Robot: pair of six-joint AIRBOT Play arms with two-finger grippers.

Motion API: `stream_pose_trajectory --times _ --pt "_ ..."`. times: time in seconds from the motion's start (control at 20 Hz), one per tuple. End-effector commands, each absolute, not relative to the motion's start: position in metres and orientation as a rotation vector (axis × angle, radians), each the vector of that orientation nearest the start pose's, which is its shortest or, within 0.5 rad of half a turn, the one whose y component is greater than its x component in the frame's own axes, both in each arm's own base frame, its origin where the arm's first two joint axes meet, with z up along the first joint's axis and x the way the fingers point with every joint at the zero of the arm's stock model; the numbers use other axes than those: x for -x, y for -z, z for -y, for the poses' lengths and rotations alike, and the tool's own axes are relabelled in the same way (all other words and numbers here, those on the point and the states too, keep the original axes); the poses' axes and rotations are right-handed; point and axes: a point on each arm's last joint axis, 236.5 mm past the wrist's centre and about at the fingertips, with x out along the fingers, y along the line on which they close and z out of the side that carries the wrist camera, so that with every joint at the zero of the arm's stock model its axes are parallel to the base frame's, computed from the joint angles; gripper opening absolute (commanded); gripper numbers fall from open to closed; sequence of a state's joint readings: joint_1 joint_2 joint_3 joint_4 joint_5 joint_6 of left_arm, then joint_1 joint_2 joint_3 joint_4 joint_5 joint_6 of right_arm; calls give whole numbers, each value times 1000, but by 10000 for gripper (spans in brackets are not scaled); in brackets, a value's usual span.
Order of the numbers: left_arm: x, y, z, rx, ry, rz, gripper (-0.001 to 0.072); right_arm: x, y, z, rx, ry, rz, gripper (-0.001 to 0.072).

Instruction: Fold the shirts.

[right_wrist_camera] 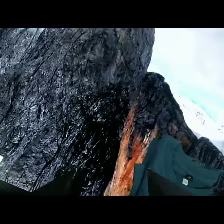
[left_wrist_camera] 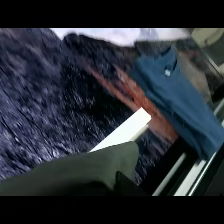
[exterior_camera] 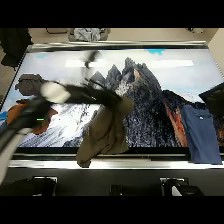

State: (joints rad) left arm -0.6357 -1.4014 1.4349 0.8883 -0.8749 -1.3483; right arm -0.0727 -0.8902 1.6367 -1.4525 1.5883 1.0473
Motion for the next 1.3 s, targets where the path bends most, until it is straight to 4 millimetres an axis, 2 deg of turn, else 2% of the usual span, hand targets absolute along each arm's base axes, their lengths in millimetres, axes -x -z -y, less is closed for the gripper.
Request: stream_pose_trajectory --times 0.0,0.05,0.1,0.15,0.25,0.3,0.35,0.4,0.45,0.5,0.55,0.6,0.7,0.8,0.9,1.0,1.15,1.25 --pt "-294 -26 434 172 970 -1215 703 -309 -254 -5 392 -284 -902 491" --pt "-293 -21 431 157 967 -1255 705 -316 -245 -4 388 -289 -931 491" --pt "-304 -23 417 114 945 -1250 698 -324 -233 -2 385 -291 -967 491" --pt "-325 -30 390 69 874 -1237 676 -332 -221 -1 380 -297 -1003 493" --pt "-363 -49 311 -33 718 -1226 675 -347 -187 1 363 -324 -1104 495" --pt "-372 -57 268 -64 637 -1244 675 -352 -163 -1 362 -361 -1167 497" --pt "-374 -61 222 -79 551 -1285 675 -354 -137 -5 354 -411 -1230 514" --pt "-369 -61 188 -67 487 -1327 675 -353 -107 -15 324 -483 -1297 605" --pt "-358 -56 161 -31 440 -1369 675 -350 -81 -28 279 -558 -1348 689" --pt "-343 -46 143 -6 405 -1408 675 -347 -55 -43 222 -638 -1390 695" --pt "-318 -28 128 15 376 -1467 675 -339 -32 -56 163 -704 -1443 694" --pt "-291 -7 121 45 349 -1526 675 -331 -15 -64 118 -751 -1488 694" --pt "-243 30 125 94 364 -1604 675 -318 11 -72 67 -809 -1550 693" --pt "-213 58 133 149 378 -1645 674 -315 26 -71 55 -800 -1574 689" --pt "-200 71 151 210 426 -1658 667 -318 30 -71 55 -787 -1564 689" --pt "-197 77 168 250 459 -1641 663 -318 30 -71 55 -787 -1563 689" --pt "-193 86 175 219 476 -1659 663 -319 33 -71 55 -780 -1557 694" --pt "-191 92 175 203 485 -1675 663 -316 42 -71 54 -780 -1560 704"
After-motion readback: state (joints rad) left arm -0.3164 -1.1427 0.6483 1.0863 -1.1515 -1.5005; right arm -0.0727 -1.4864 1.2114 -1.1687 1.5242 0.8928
